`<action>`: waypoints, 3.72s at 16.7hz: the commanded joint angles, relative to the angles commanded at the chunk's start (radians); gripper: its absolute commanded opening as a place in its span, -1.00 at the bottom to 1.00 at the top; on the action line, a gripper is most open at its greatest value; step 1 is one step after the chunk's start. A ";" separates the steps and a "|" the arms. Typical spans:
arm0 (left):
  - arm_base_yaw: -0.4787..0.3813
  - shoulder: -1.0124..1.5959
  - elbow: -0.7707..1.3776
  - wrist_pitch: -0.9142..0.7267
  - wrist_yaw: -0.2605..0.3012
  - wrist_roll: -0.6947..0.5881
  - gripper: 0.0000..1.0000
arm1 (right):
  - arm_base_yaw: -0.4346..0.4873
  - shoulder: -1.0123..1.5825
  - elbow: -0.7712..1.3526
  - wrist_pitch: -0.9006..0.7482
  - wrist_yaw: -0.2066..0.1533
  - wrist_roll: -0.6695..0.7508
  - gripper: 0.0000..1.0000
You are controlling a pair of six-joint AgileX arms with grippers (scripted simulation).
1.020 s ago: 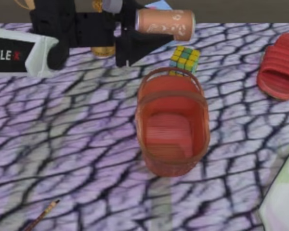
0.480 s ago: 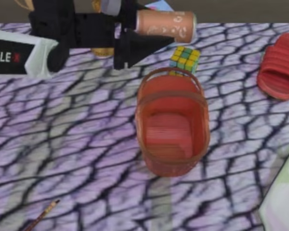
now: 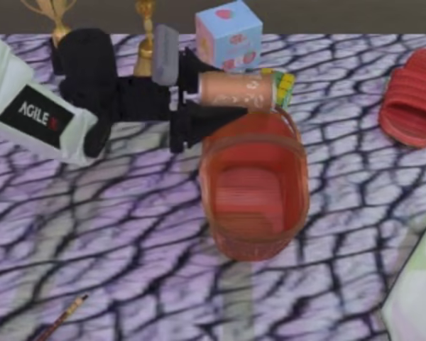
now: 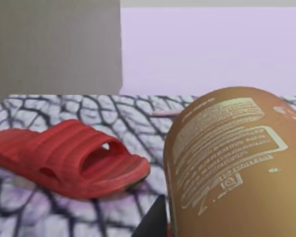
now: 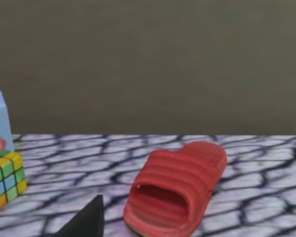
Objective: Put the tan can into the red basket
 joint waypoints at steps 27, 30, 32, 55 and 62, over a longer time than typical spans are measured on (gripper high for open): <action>-0.002 0.014 -0.006 0.018 -0.001 0.000 1.00 | 0.000 0.000 0.000 0.000 0.000 0.000 1.00; 0.005 -0.014 -0.014 0.006 -0.021 -0.008 1.00 | 0.013 0.030 0.030 -0.026 -0.001 -0.018 1.00; 0.022 -0.083 -0.035 -0.023 -0.065 -0.024 1.00 | 0.039 0.102 0.103 -0.087 -0.002 -0.058 1.00; 0.312 -2.198 -1.156 -0.988 -1.203 -0.069 1.00 | 0.625 2.262 2.273 -1.521 0.003 -1.007 1.00; 0.321 -2.304 -1.234 -1.035 -1.271 -0.041 1.00 | 0.658 2.360 2.385 -1.593 0.005 -1.059 1.00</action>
